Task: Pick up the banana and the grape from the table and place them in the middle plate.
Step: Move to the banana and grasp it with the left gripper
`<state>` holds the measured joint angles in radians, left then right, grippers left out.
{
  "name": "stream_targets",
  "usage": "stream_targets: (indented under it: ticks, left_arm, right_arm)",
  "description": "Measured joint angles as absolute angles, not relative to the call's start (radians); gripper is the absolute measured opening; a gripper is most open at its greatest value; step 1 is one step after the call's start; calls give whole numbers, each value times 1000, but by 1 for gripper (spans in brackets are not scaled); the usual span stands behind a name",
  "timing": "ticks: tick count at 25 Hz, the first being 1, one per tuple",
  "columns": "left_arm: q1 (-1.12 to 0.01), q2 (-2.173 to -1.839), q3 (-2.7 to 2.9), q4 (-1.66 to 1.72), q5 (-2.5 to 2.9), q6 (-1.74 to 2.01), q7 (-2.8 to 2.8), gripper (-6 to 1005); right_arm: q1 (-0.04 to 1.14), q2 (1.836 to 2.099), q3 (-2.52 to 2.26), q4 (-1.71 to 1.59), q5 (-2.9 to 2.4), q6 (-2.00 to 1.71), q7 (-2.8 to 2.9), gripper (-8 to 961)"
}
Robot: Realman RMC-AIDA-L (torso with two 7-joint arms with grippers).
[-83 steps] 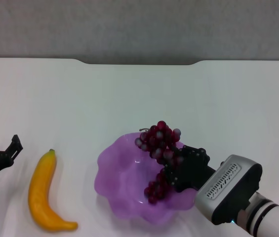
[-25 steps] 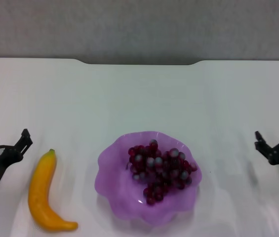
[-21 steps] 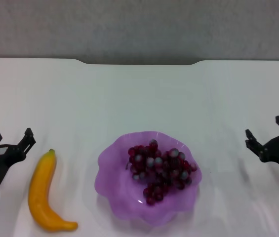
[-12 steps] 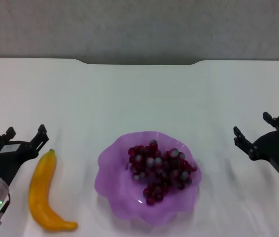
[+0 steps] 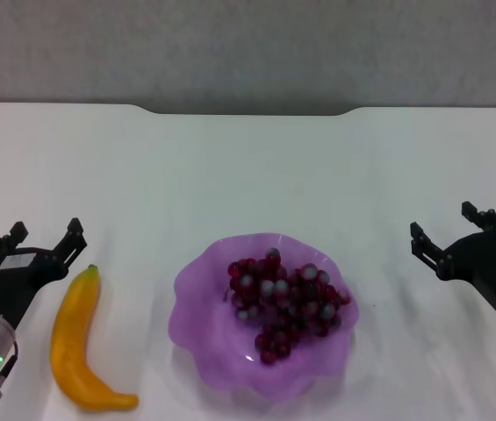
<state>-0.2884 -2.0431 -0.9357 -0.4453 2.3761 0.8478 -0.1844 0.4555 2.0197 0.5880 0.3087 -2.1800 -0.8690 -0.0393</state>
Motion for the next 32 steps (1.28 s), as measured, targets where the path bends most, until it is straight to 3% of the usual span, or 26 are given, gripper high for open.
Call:
stream_targets:
  ticks: [6,10,11,13,15,20,32]
  left_arm:
    - [-286,-2036,-939,-480,2376,818,-189,888]
    - [-245,-2000,-956,-612,2391,721,-186,888]
    - [-194,-1964,-986,-742,2417,639,-178,888]
    - [-113,-1939,-1067,-928,2474,516,-144,888]
    - [-44,-1951,-1171,-1062,2536,386,-87,888]
    - [58,-2039,-1375,-1340,2632,-6,113,887]
    - [-68,-2040,-1567,-1588,2755,-800,123,887]
  right_arm:
    - [456,2021,585,304,-2180,-835,-38,850]
    - [458,2021,588,284,-2180,-813,-38,850]
    - [459,2021,588,282,-2180,-810,-38,850]
    - [461,2021,589,282,-2180,-808,-38,850]
    - [462,2021,589,281,-2180,-805,-38,850]
    - [463,2020,584,285,-2181,-803,-40,851]
    - [465,2019,585,291,-2186,-778,-43,851]
